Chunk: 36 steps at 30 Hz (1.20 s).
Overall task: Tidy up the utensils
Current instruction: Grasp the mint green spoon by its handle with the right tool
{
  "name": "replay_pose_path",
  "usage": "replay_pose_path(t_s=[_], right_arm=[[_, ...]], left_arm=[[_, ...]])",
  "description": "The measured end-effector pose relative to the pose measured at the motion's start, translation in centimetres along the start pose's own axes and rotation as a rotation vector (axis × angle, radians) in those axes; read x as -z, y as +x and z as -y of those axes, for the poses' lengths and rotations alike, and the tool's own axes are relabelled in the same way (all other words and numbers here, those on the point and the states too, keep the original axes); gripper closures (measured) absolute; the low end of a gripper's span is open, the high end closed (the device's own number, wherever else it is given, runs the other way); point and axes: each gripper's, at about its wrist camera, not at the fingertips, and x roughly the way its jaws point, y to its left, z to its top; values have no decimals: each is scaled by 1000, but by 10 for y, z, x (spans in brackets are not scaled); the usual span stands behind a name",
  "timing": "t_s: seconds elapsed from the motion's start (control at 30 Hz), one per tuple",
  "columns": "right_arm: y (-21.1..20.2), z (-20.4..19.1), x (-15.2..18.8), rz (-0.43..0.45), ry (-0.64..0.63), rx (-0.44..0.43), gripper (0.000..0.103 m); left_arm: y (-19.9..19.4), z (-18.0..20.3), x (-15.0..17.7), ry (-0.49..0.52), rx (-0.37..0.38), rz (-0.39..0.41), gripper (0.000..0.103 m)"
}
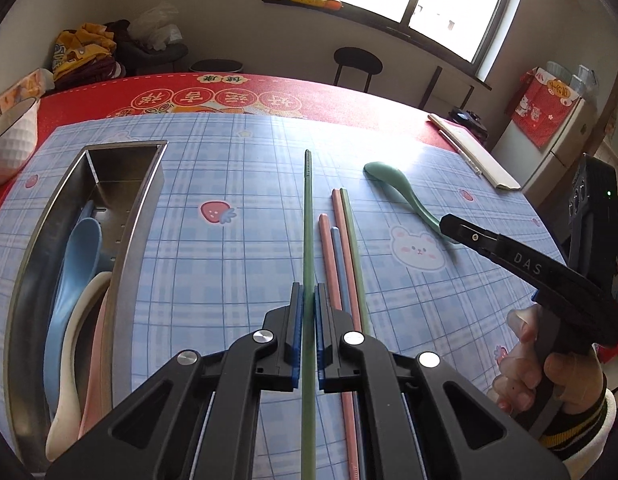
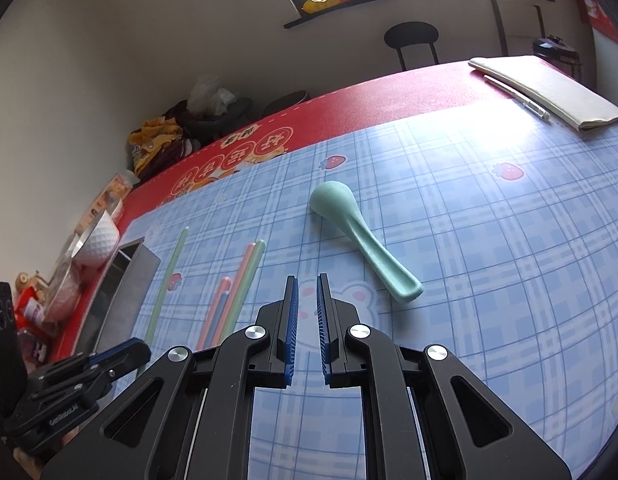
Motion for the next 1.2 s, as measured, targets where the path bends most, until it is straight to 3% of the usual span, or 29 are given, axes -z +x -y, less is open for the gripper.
replay_pose_path(t_s=[0.17, 0.37, 0.6, 0.93, 1.07, 1.2], right_arm=[[-4, -1, -7, 6, -71, 53, 92], [0, -6, -20, -31, -306, 217, 92], [31, -14, -31, -108, -464, 245, 92], [62, -7, -47, -169, -373, 192, 90], [69, -13, -43, -183, -408, 222, 80], [74, -13, -44, -191, -408, 246, 80]], left_arm=[[-11, -2, 17, -12, -25, 75, 97], [-12, -7, 23, -17, 0, 106, 97], [-12, -8, 25, -11, 33, 128, 97], [-9, -6, 26, 5, 67, 118, 97], [-7, -9, 26, -8, 84, 109, 97], [-5, -11, 26, -18, 93, 96, 97]])
